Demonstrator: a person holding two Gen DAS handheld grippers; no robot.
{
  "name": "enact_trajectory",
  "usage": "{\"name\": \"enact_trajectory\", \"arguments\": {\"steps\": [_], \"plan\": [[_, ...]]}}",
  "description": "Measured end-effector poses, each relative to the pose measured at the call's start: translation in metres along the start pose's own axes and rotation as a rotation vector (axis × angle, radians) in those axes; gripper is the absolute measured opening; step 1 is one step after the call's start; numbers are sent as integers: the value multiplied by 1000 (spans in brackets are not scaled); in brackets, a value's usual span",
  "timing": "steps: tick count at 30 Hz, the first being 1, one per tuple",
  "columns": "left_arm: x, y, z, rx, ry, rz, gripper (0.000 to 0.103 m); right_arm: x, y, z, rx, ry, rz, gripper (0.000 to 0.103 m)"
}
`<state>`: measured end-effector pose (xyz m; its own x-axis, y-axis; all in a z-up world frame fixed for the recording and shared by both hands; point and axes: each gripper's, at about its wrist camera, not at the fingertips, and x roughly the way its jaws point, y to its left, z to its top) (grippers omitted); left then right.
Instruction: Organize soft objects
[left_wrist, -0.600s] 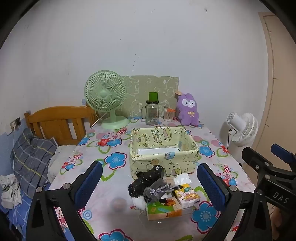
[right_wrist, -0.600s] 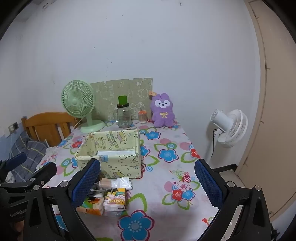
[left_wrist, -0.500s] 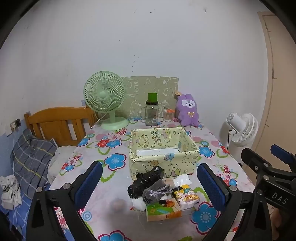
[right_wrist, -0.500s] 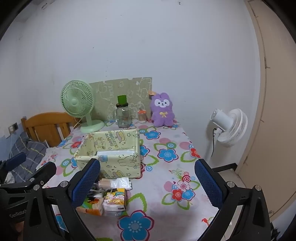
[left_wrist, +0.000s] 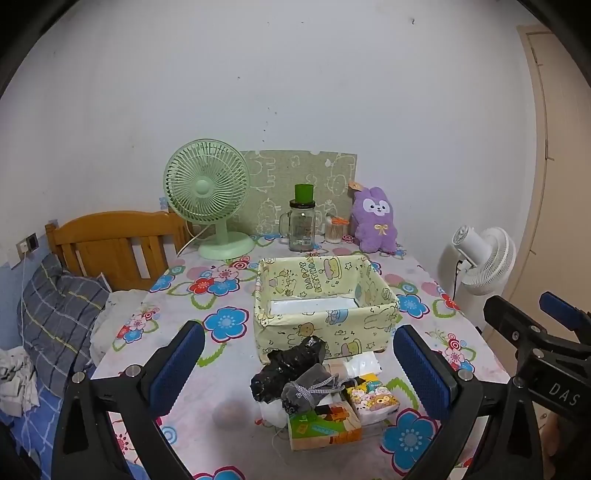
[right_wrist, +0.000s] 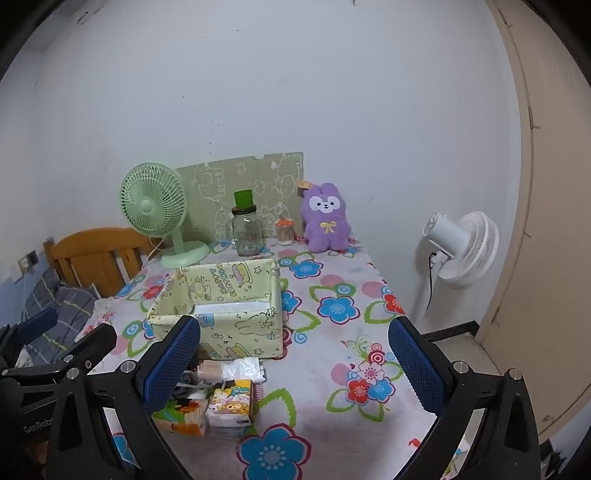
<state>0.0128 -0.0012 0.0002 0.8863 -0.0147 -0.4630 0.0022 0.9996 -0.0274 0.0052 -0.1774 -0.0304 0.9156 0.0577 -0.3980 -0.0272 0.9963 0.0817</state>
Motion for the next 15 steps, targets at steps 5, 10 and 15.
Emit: {"name": "enact_trajectory", "arguments": {"steps": [5, 10, 15], "plan": [[5, 1, -2, -12, 8, 5, 103, 1, 1, 0, 0, -4, 0, 103], [7, 3, -2, -18, 10, 6, 103, 3, 2, 1, 4, -4, 3, 103], [8, 4, -2, -20, 12, 15, 103, 3, 1, 1, 18, -3, 10, 103]]}}
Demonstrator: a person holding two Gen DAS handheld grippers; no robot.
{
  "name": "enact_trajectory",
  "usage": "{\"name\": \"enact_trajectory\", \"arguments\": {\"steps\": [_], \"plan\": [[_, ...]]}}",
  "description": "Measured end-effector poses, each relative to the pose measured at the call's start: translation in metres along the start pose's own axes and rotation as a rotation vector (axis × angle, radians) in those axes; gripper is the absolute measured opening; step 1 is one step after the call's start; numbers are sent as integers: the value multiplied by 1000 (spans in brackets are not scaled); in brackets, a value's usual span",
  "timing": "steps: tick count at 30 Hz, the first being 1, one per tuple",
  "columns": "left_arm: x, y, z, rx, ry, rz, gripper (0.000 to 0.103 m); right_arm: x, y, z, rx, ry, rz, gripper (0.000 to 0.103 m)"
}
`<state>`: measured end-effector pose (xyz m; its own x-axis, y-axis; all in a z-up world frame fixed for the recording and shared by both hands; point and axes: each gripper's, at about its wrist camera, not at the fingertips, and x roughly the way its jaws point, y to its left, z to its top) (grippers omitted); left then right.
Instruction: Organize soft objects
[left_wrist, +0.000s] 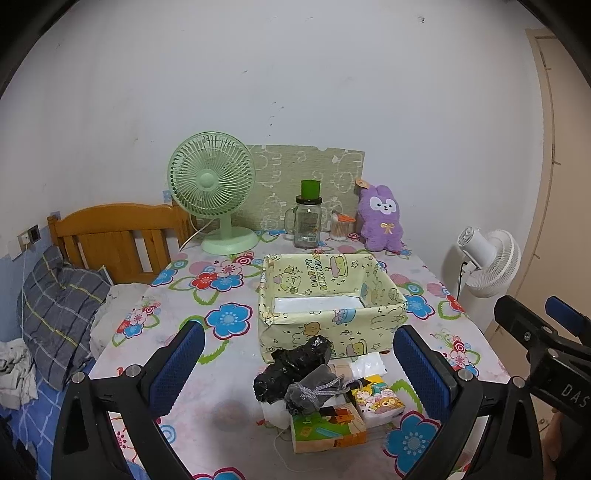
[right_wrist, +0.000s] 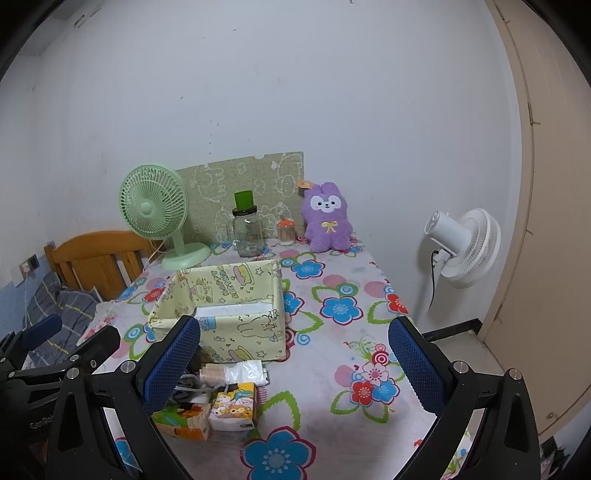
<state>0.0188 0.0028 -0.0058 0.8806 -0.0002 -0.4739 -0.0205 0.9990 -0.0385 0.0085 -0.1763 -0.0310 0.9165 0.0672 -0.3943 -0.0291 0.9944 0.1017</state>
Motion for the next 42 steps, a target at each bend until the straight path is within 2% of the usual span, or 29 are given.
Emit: {"name": "enact_trajectory", "arguments": {"steps": [42], "plan": [[2, -5, 3, 2, 1, -29, 102, 5, -2, 1, 6, 11, -2, 103]]}}
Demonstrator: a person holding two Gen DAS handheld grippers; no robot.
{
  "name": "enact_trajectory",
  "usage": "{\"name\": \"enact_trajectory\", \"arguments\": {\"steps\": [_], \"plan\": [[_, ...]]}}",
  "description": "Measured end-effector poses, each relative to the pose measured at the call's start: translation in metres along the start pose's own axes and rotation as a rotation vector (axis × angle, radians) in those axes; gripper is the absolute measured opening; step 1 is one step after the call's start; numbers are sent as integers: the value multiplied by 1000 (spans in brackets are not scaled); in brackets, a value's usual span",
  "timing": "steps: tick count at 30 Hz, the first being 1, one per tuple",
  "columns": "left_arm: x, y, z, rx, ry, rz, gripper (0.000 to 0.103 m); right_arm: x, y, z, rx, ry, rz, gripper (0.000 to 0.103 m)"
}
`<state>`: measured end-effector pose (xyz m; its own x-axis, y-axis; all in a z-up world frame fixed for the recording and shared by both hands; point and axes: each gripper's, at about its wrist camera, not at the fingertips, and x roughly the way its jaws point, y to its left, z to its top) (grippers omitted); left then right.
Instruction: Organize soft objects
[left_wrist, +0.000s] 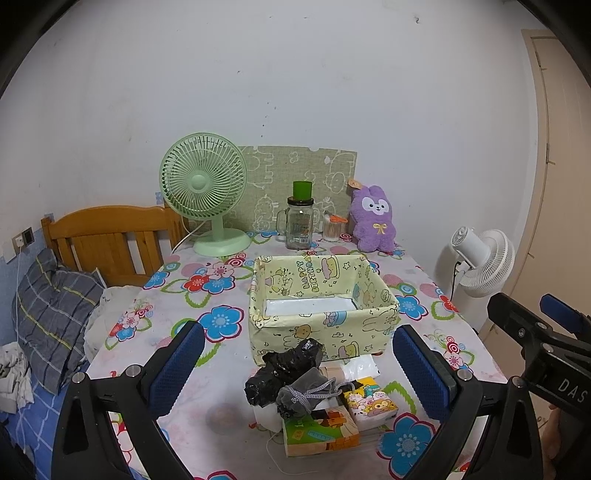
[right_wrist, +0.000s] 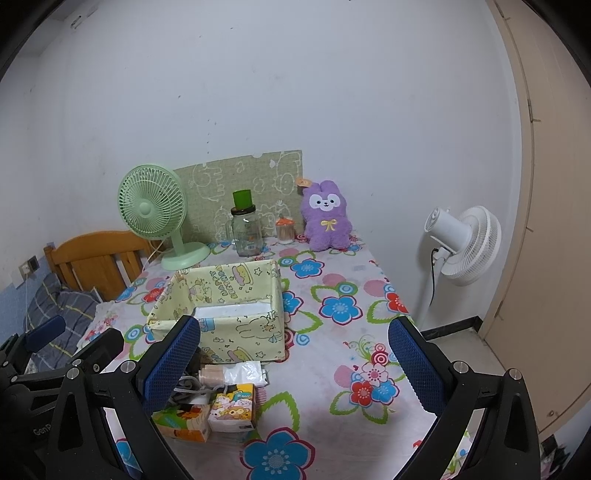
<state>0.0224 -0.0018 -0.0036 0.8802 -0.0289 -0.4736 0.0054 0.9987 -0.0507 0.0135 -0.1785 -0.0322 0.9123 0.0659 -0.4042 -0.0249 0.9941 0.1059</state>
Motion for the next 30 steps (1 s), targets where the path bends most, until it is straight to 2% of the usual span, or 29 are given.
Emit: {"name": "enact_trajectory", "arguments": {"steps": [15, 30], "plan": [[-1, 2, 3, -1, -3, -2, 102, -3, -2, 7, 1, -5, 6, 103], [11, 3, -8, 20, 25, 9, 91, 8, 8, 3, -16, 19, 26, 103]]}}
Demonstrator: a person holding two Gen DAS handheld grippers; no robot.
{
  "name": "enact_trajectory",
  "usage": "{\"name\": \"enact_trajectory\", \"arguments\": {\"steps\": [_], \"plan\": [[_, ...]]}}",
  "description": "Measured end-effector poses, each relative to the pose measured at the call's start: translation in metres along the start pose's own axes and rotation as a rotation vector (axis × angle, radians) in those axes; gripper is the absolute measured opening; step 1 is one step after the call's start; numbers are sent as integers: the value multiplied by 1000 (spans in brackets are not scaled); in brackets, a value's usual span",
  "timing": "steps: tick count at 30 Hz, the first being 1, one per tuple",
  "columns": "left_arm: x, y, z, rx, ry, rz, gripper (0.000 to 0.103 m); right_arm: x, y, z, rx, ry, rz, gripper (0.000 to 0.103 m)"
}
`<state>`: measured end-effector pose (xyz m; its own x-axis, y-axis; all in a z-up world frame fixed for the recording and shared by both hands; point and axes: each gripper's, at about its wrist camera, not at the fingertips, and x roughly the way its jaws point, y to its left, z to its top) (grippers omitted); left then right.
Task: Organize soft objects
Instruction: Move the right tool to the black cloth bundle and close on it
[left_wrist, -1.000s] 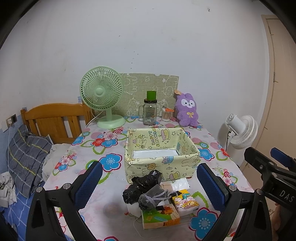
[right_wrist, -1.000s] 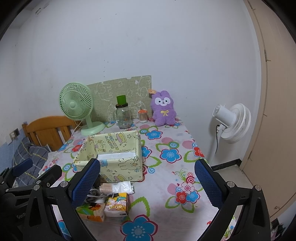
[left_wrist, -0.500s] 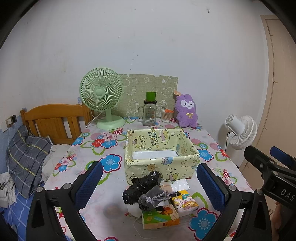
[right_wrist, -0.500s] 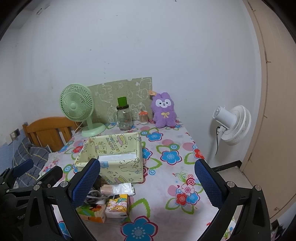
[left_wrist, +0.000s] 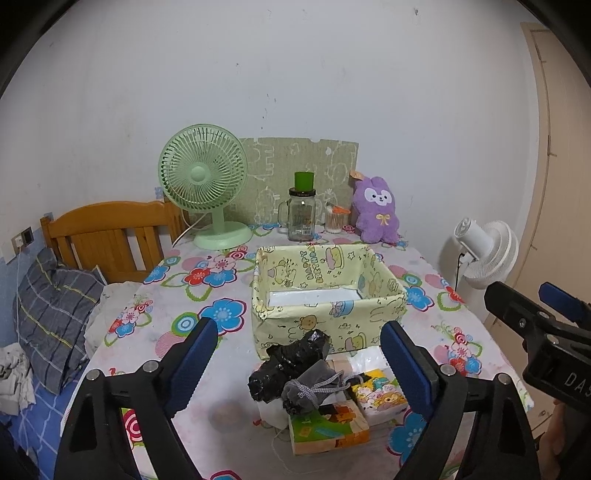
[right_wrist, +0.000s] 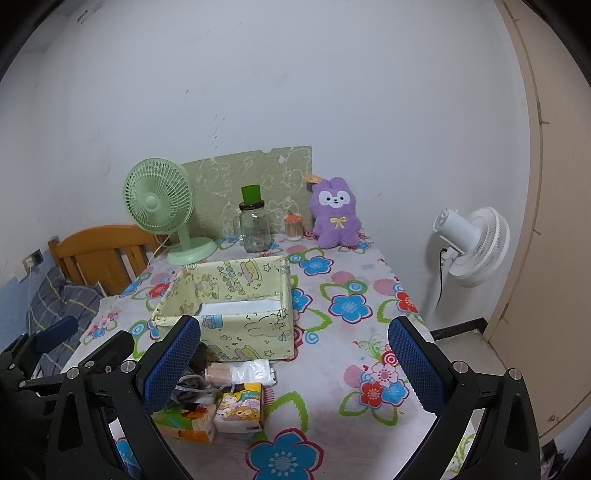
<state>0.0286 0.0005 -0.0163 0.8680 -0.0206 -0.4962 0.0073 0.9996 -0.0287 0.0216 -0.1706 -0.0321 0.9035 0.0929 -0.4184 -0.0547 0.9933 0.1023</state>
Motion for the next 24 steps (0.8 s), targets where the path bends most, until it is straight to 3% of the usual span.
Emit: {"name": "enact_trajectory", "arguments": {"steps": [24], "plan": [[52, 16, -25, -19, 121, -3, 81, 56, 27, -26, -43, 114, 64, 99]]}}
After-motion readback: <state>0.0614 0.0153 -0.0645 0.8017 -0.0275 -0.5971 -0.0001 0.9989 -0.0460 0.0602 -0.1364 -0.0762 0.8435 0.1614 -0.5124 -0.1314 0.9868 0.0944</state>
